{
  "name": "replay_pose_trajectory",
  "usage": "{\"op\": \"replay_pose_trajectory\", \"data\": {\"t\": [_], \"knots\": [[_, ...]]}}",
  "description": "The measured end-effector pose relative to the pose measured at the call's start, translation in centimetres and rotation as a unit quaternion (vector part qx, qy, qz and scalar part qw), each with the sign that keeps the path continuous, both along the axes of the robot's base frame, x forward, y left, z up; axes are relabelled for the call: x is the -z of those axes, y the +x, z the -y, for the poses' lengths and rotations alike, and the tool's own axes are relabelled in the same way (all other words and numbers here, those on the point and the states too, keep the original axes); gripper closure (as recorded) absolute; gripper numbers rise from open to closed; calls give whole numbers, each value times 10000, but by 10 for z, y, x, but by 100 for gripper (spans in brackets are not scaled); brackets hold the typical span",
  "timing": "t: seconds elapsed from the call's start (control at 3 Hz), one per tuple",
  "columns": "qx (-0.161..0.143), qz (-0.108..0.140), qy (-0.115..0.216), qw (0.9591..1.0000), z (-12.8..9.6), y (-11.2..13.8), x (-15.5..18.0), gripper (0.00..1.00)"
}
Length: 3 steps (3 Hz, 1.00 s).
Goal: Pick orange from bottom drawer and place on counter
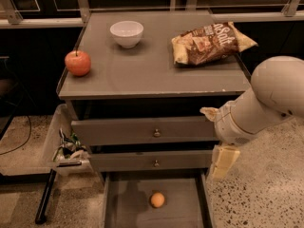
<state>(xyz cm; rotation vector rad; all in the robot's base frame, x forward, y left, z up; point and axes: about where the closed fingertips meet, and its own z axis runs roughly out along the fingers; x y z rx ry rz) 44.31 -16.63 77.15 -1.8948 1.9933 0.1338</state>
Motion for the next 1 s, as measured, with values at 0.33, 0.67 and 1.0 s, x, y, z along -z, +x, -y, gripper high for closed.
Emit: {"op": "replay_pose_trajectory", "data": {"t": [0.33, 0.67, 1.0], "knots": [[-247, -202, 123, 9994, -23, 28, 45, 0], [-612, -207, 324, 9974, -42, 53, 91, 0], [-985, 47, 412, 9943, -45, 73, 130, 0]]}}
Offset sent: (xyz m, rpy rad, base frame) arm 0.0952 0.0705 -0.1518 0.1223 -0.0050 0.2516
